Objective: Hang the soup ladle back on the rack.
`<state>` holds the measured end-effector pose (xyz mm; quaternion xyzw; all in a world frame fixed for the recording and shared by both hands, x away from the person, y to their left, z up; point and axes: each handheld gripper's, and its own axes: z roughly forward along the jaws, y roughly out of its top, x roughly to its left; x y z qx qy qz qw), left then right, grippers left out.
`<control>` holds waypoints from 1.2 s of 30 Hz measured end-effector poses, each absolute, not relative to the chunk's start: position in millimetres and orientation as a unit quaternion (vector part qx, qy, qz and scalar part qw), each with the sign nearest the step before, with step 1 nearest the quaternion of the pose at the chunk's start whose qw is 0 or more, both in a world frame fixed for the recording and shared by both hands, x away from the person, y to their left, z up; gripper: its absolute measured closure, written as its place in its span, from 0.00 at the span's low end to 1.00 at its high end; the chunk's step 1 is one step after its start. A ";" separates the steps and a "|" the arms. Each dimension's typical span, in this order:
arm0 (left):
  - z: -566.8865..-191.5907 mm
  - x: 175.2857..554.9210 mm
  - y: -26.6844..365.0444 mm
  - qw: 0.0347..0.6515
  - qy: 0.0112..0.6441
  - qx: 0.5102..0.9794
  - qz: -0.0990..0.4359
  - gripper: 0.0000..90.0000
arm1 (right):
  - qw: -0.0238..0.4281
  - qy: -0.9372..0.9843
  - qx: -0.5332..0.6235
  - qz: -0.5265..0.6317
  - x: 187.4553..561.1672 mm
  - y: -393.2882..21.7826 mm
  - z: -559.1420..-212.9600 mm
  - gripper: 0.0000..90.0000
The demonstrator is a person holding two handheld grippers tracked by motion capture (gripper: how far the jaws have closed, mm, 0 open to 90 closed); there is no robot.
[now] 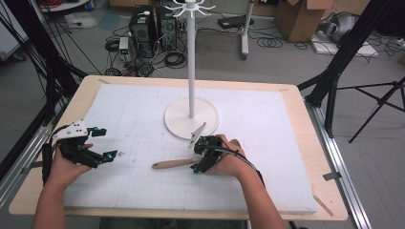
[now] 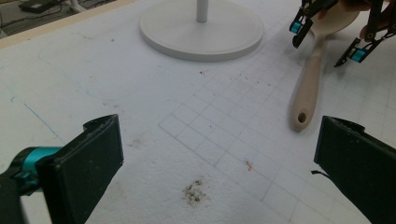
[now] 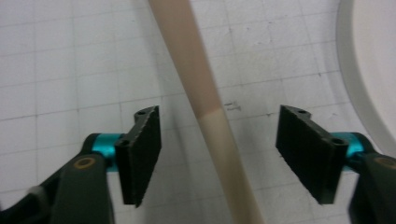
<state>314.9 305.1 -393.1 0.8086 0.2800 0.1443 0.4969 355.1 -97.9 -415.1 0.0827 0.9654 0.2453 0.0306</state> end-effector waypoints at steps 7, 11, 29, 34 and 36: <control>-392.9 314.8 305.1 0.496 0.281 0.809 0.145 0.02 | 0.020 0.967 0.079 0.240 357.1 -96.9 -414.9 0.47; -393.2 314.7 305.5 0.496 0.283 0.808 0.145 0.02 | 0.021 0.969 0.080 0.234 358.2 -96.6 -416.2 0.51; -393.3 314.7 303.3 0.492 0.282 0.811 0.146 0.02 | 0.015 0.973 0.073 0.218 357.6 -92.1 -414.7 0.77; -393.1 314.4 304.3 0.492 0.283 0.810 0.147 0.02 | 0.015 0.974 0.068 0.217 356.2 -91.6 -414.3 0.81; -392.7 314.4 305.1 0.492 0.282 0.810 0.149 0.02 | 0.016 0.974 0.069 0.217 355.9 -91.4 -414.0 0.86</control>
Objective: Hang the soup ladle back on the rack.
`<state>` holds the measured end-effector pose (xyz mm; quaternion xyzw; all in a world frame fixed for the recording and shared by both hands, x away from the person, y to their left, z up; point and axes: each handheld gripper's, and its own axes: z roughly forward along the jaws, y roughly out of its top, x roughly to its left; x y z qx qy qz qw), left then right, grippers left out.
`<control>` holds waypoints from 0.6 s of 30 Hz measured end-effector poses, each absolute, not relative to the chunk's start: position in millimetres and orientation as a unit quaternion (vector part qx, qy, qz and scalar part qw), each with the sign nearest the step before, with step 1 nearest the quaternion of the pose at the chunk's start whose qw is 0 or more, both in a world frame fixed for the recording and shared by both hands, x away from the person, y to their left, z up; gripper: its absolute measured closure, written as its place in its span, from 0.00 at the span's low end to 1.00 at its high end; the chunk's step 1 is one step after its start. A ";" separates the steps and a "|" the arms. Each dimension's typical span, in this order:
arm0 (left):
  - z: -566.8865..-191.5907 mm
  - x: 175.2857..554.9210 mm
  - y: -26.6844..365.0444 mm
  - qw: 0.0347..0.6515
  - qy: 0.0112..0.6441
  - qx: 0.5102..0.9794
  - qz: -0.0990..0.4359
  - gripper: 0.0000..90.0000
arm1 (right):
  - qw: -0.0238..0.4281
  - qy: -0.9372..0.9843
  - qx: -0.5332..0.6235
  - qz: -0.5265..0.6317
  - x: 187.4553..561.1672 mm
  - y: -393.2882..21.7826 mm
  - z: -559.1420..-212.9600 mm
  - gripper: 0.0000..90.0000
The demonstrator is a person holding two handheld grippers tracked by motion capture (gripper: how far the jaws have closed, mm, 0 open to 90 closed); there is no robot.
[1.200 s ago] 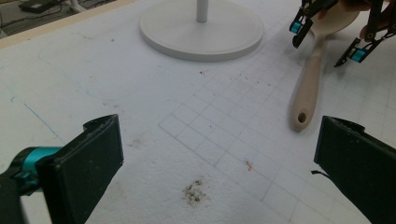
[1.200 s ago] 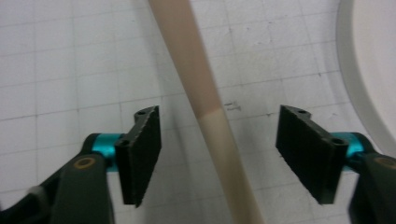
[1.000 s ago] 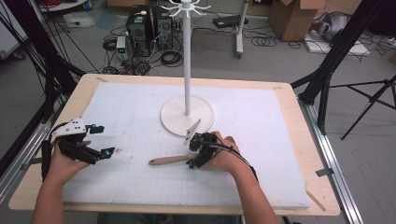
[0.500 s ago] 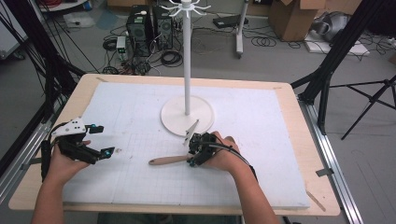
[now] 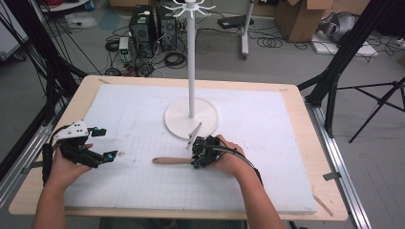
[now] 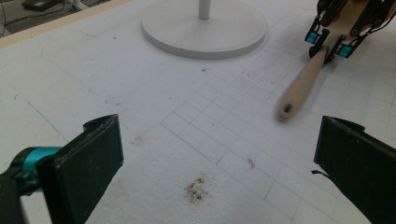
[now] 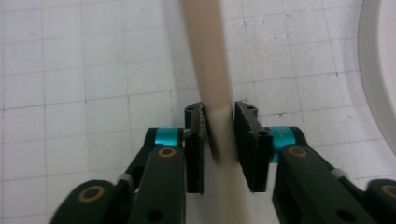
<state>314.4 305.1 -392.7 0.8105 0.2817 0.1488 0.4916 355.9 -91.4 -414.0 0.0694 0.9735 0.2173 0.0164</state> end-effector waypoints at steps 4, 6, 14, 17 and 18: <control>-392.6 314.3 305.8 0.493 0.282 0.810 0.148 0.02 | 0.012 0.973 0.079 0.218 357.6 -91.9 -414.1 0.86; -392.5 314.2 306.0 0.493 0.283 0.809 0.148 0.02 | 0.013 0.973 0.079 0.218 357.4 -91.7 -413.9 0.86; -392.1 313.7 307.7 0.494 0.284 0.808 0.150 0.02 | 0.027 0.965 0.084 0.246 356.2 -98.3 -404.9 0.86; -392.2 313.6 308.7 0.494 0.286 0.807 0.151 0.02 | 0.033 0.958 0.089 0.270 355.7 -105.6 -397.0 0.86; -392.3 313.6 308.7 0.494 0.286 0.807 0.150 0.02 | 0.034 0.955 0.090 0.280 355.6 -108.4 -394.2 0.86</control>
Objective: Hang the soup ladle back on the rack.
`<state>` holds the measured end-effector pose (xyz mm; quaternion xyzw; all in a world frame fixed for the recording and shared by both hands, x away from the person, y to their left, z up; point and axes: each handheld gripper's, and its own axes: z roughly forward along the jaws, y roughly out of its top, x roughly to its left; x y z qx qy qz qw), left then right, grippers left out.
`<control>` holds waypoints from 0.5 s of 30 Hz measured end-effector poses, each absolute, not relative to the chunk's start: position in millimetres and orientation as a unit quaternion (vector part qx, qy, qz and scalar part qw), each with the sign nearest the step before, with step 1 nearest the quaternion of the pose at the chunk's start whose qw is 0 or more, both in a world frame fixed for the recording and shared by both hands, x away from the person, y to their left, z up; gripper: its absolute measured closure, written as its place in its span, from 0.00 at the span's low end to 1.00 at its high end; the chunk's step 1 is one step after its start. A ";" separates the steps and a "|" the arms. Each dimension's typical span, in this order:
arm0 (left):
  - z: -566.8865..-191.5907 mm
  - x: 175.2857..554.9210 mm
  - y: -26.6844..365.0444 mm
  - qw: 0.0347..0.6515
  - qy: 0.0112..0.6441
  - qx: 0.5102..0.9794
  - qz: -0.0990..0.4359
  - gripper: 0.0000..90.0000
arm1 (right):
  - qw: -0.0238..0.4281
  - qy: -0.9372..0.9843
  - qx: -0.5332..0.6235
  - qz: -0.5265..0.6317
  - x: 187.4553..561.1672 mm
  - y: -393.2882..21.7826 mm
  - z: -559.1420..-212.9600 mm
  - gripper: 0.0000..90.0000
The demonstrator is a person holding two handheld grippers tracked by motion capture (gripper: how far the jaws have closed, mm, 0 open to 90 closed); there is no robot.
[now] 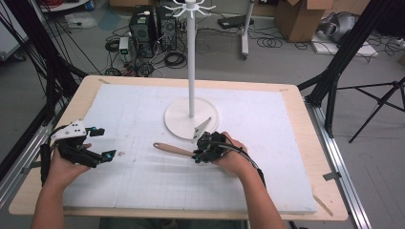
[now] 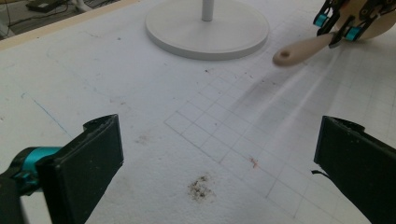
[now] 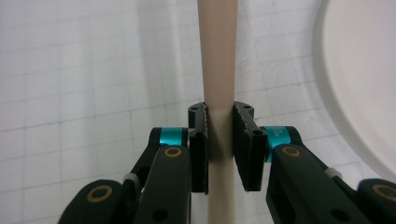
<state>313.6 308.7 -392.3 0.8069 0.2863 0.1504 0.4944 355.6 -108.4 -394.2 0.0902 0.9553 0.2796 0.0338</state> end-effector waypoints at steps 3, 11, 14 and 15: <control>-392.0 313.4 308.5 0.495 0.285 0.807 0.151 0.02 | 0.037 0.948 0.098 0.302 353.9 -117.2 -385.1 0.86; -391.0 312.7 307.8 0.493 0.286 0.808 0.151 0.02 | 0.055 0.924 0.102 0.364 347.4 -138.5 -364.4 0.86; -390.5 312.4 307.6 0.496 0.285 0.806 0.151 0.02 | 0.063 0.914 0.106 0.388 344.9 -146.4 -356.9 0.86; -390.3 312.3 307.7 0.494 0.286 0.807 0.151 0.02 | 0.066 0.910 0.108 0.394 344.0 -149.0 -354.8 0.86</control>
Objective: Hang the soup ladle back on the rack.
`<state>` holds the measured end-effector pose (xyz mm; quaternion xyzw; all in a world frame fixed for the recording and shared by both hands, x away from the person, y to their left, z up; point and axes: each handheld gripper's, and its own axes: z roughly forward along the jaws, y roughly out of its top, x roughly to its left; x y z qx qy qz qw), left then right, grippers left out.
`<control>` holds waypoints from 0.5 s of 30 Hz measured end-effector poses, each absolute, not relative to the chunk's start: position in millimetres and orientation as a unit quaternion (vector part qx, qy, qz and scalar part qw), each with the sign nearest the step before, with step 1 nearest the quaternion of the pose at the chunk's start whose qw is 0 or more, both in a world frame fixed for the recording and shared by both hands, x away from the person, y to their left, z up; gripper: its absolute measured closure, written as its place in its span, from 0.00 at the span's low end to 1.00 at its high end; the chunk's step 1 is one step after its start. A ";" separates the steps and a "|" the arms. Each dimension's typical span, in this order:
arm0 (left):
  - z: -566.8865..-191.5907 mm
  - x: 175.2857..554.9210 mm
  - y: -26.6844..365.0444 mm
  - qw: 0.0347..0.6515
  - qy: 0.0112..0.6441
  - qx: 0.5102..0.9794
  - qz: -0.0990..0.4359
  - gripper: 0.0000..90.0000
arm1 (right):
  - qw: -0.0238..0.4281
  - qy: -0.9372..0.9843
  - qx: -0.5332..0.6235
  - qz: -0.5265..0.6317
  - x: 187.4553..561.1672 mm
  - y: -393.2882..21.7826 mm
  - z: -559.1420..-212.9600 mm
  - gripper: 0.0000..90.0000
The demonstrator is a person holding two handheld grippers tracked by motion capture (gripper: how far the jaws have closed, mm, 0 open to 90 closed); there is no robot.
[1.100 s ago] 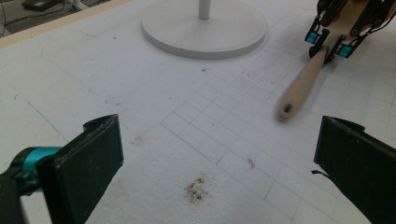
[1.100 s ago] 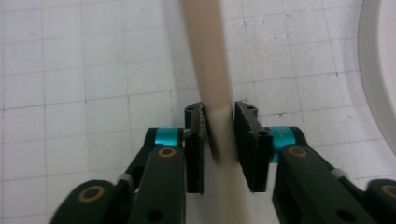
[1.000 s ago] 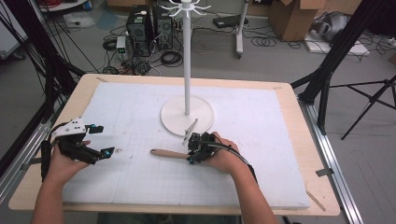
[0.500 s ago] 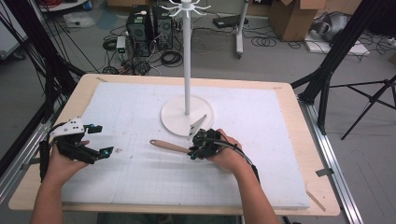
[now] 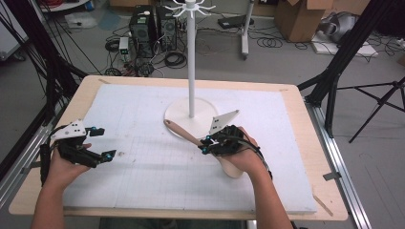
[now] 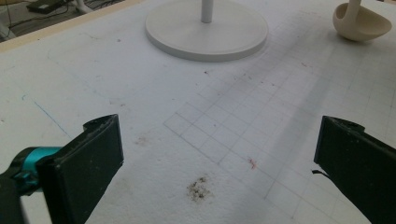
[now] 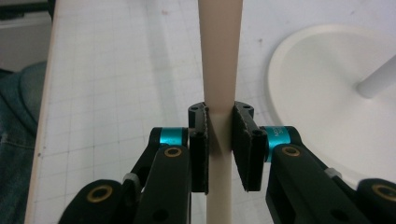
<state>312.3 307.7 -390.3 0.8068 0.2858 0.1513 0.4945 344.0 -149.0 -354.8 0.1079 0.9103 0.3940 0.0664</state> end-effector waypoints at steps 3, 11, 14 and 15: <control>-389.9 311.9 308.1 0.496 0.286 0.806 0.152 0.02 | 0.073 0.902 0.114 0.410 341.9 -156.9 -349.2 0.86; -391.0 312.6 306.8 0.493 0.285 0.808 0.151 0.02 | 0.088 0.882 0.128 0.444 339.9 -177.5 -335.8 0.86; -390.9 312.5 306.6 0.492 0.285 0.808 0.152 0.02 | 0.092 0.878 0.131 0.451 339.9 -183.0 -329.5 0.86; -390.9 312.6 306.8 0.492 0.285 0.808 0.152 0.02 | 0.095 0.876 0.132 0.454 339.8 -184.7 -327.1 0.86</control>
